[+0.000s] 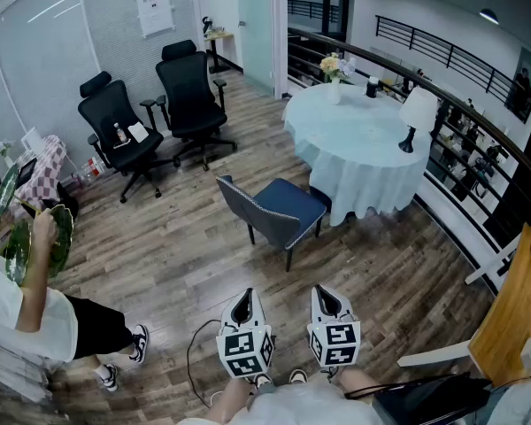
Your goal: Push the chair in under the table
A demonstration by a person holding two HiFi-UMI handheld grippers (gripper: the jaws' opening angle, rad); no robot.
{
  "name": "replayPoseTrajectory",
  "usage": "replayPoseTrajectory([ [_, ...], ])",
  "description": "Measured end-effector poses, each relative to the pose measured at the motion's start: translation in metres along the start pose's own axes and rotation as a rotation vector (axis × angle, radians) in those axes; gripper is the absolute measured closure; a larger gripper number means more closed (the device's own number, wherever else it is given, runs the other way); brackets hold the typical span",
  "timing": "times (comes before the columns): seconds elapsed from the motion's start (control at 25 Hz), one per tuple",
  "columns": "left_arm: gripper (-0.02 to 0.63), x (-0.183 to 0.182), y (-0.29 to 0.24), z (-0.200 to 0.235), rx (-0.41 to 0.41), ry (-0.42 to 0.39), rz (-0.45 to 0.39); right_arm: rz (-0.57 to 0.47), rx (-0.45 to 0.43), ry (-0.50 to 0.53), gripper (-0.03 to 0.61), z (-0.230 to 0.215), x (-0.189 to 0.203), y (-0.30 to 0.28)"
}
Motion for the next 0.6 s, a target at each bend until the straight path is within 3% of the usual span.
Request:
replayPoseTrajectory([
  [0.6, 0.615, 0.006, 0.005, -0.001, 0.005, -0.006, 0.017, 0.018, 0.027, -0.039, 0.561, -0.009, 0.005, 0.013],
])
Point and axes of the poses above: the fingertips, and each gripper's own axes: y backward along the fingers, z to its left, x out of its underside, the point moved 5 cm from there along y, backward along the fingers, and after that the axes turned 12 degrees about x, right-handed, at the moved point
